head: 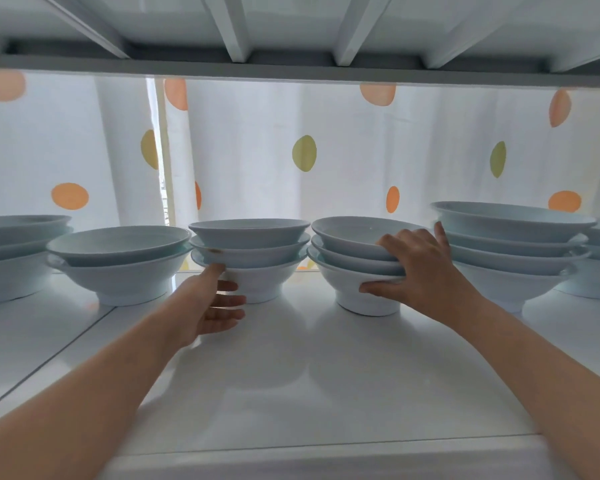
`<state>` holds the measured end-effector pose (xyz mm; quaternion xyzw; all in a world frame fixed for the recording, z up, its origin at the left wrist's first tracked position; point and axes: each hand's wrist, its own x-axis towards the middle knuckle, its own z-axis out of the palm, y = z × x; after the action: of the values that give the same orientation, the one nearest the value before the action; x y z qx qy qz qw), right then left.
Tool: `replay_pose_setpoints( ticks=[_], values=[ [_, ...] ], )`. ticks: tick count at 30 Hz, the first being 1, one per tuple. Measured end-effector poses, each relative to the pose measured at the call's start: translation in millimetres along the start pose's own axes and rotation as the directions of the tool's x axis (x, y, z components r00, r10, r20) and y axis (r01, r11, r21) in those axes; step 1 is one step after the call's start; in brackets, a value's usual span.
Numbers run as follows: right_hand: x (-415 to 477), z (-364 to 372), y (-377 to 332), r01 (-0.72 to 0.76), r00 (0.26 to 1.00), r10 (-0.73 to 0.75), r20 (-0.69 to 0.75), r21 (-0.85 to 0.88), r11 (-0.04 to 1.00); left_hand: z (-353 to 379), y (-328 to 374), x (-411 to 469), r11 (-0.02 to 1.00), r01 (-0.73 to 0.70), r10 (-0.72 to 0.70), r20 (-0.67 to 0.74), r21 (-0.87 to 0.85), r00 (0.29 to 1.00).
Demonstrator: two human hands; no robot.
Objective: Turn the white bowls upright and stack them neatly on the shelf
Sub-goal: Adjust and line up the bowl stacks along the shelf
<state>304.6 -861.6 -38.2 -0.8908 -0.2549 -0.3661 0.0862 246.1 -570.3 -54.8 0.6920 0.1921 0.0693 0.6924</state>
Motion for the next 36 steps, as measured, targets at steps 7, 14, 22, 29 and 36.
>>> replay_pose_setpoints(
  ticks=[7, 14, 22, 29, 36],
  values=[
    [6, 7, -3, -0.027, 0.999, 0.026, -0.028, -0.021, 0.999, -2, 3, 20, 0.993, -0.121, 0.117, -0.16, -0.016, 0.98],
    [12, 13, -4, -0.041, 0.999, 0.039, -0.035, -0.038, 0.998, 4, 0, 17, 0.969, -0.245, 0.224, -0.309, -0.031, 0.924],
    [23, 20, -3, -0.059, 0.998, 0.059, -0.014, -0.03, 0.998, 2, -1, 9, 0.963, -0.266, 0.241, -0.316, -0.038, 0.918],
    [27, 28, -1, -0.066, 0.997, 0.066, -0.042, 0.002, 0.998, 1, -1, 6, 0.961, -0.275, 0.259, -0.321, -0.007, 0.911],
    [33, 31, 4, -0.053, 0.998, 0.055, -0.029, 0.076, 0.996, 0, -3, 6, 0.956, -0.292, 0.284, -0.372, 0.038, 0.883]
  ],
)
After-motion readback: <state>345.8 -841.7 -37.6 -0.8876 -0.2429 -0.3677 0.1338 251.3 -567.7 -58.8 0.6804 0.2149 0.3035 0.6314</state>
